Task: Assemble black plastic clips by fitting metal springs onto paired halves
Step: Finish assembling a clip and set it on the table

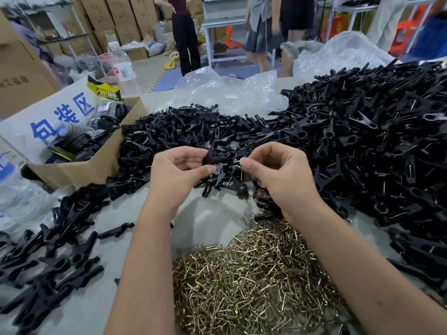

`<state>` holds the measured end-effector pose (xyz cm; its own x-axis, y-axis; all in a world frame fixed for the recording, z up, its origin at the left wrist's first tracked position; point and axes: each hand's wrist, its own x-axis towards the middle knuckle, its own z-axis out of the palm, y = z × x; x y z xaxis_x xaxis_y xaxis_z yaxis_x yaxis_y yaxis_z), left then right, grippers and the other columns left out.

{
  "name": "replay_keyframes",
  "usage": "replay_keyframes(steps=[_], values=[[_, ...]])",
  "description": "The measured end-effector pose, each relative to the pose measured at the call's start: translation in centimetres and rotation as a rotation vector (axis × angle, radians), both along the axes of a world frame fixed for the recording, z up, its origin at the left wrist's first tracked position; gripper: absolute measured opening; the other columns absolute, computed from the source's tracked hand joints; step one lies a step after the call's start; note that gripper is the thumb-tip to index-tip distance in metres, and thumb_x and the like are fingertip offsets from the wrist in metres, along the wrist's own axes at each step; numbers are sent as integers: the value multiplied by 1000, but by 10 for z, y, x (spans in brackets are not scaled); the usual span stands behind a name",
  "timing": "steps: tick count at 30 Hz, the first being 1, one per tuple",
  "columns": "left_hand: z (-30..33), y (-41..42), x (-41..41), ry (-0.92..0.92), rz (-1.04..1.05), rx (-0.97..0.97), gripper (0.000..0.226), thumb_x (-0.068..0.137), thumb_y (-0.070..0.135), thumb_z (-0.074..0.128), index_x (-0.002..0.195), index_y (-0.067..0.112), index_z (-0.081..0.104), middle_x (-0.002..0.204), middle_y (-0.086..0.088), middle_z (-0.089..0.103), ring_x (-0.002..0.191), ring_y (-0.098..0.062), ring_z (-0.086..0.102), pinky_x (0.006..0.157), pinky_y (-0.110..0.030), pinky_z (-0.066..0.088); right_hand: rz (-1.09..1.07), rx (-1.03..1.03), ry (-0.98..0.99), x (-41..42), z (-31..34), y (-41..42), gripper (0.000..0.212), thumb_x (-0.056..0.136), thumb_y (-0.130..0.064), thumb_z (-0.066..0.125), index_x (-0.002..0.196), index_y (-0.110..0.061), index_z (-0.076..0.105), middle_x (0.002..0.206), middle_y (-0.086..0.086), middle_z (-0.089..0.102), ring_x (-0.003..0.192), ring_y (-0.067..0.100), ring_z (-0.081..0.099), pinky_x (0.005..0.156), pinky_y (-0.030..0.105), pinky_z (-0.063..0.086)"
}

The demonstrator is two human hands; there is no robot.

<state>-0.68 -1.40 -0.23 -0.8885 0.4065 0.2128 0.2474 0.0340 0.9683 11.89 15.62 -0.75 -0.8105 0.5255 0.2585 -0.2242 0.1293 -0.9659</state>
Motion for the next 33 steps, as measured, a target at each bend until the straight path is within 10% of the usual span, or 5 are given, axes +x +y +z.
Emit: replay_keyframes(steps=[21, 33], values=[[7, 11, 16, 102, -153, -139, 33, 65, -7, 92, 88, 13, 80, 87, -19, 76, 89, -44, 70, 87, -51, 62, -78, -100, -63, -3, -3, 3, 12, 86, -8, 83, 79, -9, 74, 68, 6, 74, 53, 11, 62, 49, 19, 48], [6, 16, 17, 154, -183, -156, 29, 69, -9, 88, 95, 2, 79, 86, -23, 73, 74, -21, 65, 73, -29, 57, -190, -50, -126, -6, -6, -5, 17, 83, -12, 85, 71, -16, 73, 61, 6, 71, 51, 15, 61, 48, 28, 49]])
